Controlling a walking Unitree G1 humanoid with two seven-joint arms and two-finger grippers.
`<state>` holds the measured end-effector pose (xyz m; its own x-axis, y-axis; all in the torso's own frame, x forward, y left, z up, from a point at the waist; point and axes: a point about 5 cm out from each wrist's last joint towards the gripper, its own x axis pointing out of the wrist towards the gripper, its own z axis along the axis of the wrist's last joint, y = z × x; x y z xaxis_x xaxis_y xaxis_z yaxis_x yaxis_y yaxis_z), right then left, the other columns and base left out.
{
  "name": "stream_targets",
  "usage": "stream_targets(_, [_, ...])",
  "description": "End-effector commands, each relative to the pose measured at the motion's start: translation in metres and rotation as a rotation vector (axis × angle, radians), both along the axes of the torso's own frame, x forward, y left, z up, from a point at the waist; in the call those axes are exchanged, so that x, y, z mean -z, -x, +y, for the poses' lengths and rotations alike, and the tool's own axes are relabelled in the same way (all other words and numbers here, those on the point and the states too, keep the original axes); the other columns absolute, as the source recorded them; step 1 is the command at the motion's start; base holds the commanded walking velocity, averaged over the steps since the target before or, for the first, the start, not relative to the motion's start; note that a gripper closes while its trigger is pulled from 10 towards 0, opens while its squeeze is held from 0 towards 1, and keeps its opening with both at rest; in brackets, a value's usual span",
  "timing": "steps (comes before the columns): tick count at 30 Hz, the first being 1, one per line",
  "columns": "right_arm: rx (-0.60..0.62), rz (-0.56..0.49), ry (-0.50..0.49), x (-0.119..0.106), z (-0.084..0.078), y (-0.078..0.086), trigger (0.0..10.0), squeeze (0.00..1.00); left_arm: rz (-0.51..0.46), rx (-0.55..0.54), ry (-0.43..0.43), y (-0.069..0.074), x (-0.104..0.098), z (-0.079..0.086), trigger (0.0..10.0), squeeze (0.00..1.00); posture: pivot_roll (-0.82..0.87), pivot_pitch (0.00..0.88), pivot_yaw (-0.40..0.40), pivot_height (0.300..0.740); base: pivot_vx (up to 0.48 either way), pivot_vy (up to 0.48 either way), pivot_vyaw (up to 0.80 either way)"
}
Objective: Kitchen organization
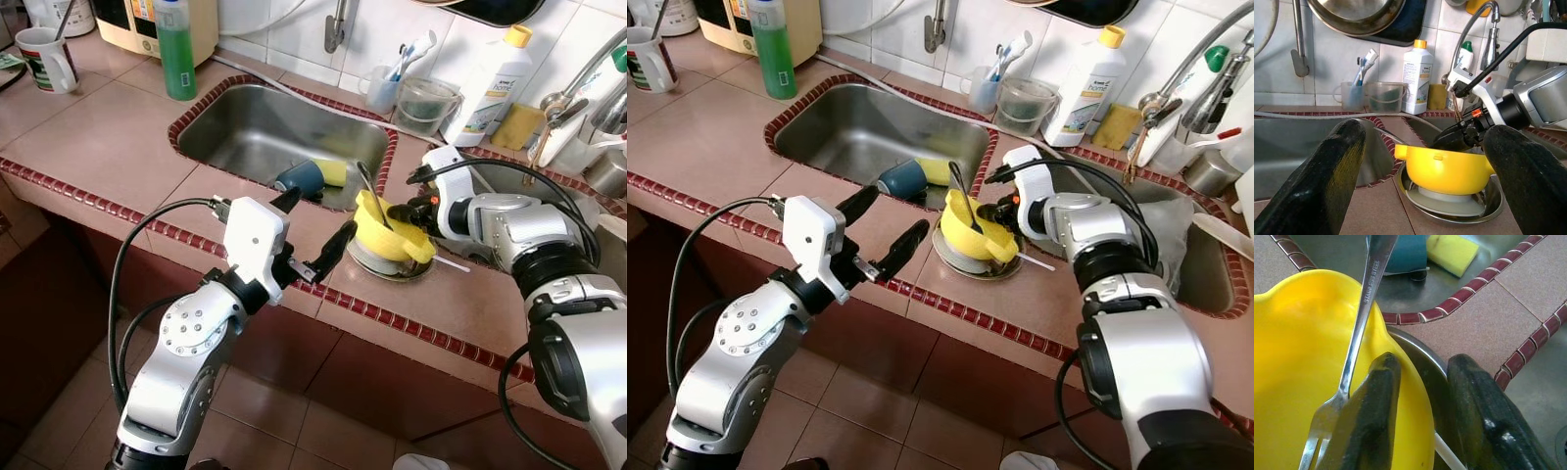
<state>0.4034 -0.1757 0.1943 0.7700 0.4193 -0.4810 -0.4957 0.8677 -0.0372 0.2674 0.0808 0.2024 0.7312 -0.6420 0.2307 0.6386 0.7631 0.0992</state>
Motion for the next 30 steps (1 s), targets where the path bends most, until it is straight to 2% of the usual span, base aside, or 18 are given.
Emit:
stream_targets(1, [0.013,-0.023,0.011,-0.0082,-0.0032,-0.0025,0.0,0.0,-0.003,0.013,0.008,0.0036,-0.0021,-0.0046,10.0,0.0,0.08,0.138,-0.174,0.74,0.0,0.0,0.0])
stream_targets(30, [-0.026,-0.037,0.031,-0.017,0.0015,-0.0053,0.0,0.0,-0.005,0.005,0.02,0.0032,-0.0029,-0.0061,10.0,0.0,0.08,0.125,-0.188,0.74,0.0,0.0,0.0])
